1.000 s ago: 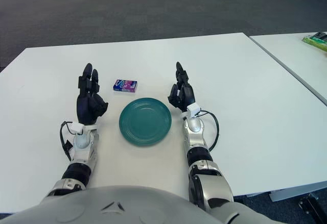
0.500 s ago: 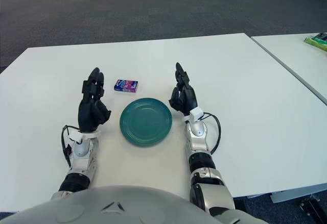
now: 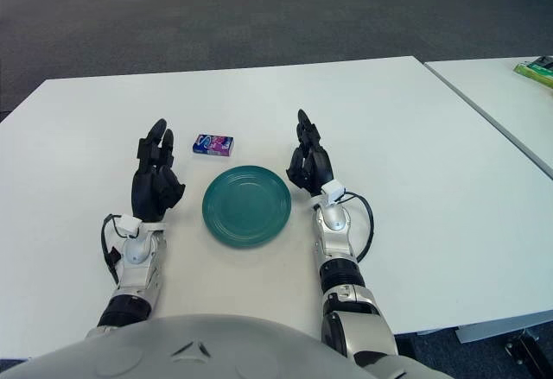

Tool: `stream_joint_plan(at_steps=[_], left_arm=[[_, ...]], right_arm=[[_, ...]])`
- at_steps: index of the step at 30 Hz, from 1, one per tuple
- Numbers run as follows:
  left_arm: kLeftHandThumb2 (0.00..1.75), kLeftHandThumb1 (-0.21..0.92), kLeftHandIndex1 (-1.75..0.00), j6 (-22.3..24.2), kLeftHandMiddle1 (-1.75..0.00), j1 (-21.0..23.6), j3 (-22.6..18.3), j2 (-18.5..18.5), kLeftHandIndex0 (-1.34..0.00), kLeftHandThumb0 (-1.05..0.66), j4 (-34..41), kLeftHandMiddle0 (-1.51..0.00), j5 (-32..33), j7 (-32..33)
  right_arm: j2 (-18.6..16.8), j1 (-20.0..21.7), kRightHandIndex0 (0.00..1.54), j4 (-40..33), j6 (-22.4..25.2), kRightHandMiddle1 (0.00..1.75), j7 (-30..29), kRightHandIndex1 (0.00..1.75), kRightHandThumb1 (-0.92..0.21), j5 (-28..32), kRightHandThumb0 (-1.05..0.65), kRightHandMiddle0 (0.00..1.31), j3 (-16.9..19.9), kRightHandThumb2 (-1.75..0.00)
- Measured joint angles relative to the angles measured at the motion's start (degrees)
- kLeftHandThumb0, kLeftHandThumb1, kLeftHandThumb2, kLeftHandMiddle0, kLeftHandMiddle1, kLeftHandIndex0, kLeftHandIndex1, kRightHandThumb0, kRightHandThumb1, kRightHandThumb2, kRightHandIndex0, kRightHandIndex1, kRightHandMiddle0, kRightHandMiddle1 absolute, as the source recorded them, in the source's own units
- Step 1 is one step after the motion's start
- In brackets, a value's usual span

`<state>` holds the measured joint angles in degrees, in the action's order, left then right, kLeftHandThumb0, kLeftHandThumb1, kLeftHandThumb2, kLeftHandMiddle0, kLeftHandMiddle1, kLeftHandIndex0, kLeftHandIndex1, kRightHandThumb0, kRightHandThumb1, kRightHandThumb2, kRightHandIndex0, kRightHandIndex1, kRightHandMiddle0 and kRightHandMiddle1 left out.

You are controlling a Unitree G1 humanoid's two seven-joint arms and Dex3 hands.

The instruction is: Put the gum into the plate.

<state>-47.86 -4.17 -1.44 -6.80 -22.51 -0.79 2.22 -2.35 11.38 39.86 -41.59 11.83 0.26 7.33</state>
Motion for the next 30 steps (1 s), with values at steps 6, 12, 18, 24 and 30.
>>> stream_joint_plan(at_steps=[6,12,18,24,30], left_arm=[[0.77,0.92,-0.8,5.01,-0.01,-2.9,-0.14,0.05,-0.17,-0.88,5.59,-0.33,-4.62,6.85],[0.76,0.92,-0.76,9.17,0.0,-1.16,-0.59,0.24,-0.1,-0.88,9.34,-0.28,-9.66,12.2],[0.65,0.92,-0.73,10.87,0.0,6.13,-2.01,2.37,-0.06,-0.93,9.78,-0.27,-18.95,18.98],[0.51,0.92,-0.75,12.11,-0.03,14.7,-2.58,8.99,-0.1,-0.95,8.02,-0.32,-30.96,27.03],[0.47,0.92,-0.81,15.04,-0.04,23.45,-1.66,16.74,-0.13,-0.96,3.01,-0.39,-41.59,36.77]], right_arm=[[0.6,0.04,0.03,1.09,0.28,0.06,-0.37,0.0,-0.92,0.0,-0.82,0.03,0.15,-0.91],[0.85,0.64,0.02,2.56,0.33,0.06,-0.94,0.0,-0.92,-0.02,-0.84,0.02,0.14,-0.9],[0.92,1.25,0.01,3.46,0.39,0.07,-1.32,0.0,-0.92,-0.04,-0.86,0.01,0.02,-0.89],[0.93,1.81,0.0,4.31,0.39,0.07,-2.3,0.0,-0.92,-0.26,-0.87,0.0,-0.08,-0.88],[1.07,2.32,0.01,5.59,0.39,0.08,-3.38,0.0,-0.92,-0.94,-0.87,0.0,-0.1,-0.87]])
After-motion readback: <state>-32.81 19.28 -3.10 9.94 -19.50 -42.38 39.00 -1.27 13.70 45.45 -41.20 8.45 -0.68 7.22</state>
